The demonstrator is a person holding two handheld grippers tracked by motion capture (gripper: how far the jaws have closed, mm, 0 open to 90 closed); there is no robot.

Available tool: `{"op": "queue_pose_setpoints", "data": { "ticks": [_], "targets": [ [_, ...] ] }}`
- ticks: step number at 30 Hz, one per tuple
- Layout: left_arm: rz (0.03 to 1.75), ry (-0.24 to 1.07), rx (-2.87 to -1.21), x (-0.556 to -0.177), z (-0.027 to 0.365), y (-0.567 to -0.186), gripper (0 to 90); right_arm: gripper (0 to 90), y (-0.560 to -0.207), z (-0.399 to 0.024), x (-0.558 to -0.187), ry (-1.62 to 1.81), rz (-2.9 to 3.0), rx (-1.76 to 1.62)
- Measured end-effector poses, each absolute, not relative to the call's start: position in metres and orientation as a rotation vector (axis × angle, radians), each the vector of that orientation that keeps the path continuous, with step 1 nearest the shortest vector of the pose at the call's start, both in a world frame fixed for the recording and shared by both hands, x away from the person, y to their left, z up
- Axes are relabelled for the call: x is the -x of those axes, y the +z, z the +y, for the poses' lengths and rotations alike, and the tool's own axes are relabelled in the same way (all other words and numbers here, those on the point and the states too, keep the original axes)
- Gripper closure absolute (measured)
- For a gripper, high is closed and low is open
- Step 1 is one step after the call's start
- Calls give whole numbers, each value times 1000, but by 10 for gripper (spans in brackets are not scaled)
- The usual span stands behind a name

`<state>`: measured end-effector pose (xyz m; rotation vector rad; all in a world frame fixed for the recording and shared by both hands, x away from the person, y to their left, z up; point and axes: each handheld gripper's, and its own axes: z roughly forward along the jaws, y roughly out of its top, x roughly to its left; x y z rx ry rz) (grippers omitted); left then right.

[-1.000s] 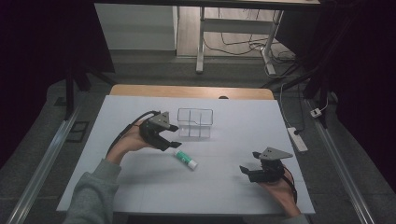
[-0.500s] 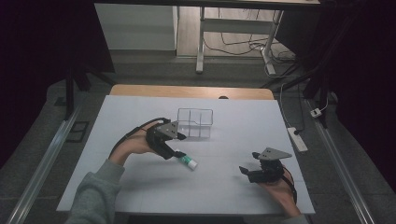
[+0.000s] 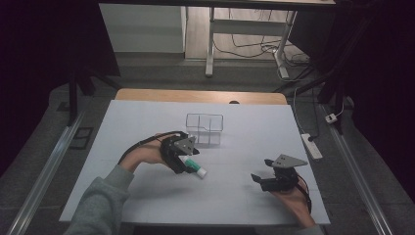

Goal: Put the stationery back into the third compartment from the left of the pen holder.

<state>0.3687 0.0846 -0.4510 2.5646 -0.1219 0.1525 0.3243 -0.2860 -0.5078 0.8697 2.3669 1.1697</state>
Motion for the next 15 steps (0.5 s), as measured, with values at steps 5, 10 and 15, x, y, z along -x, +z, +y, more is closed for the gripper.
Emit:
{"op": "queue_pose_setpoints", "data": {
  "ticks": [5,10,15],
  "targets": [
    [-164,134,-2600,-375,70,-456,341,186,-508,-283,-325,1162,2381,-853],
    [-208,107,-2644,-381,55,-468,329,186,-507,-284,-324,1178,2373,-860],
    [-248,98,-2692,-384,47,-477,321,186,-508,-283,-325,1164,2390,-855]
  ]
}}
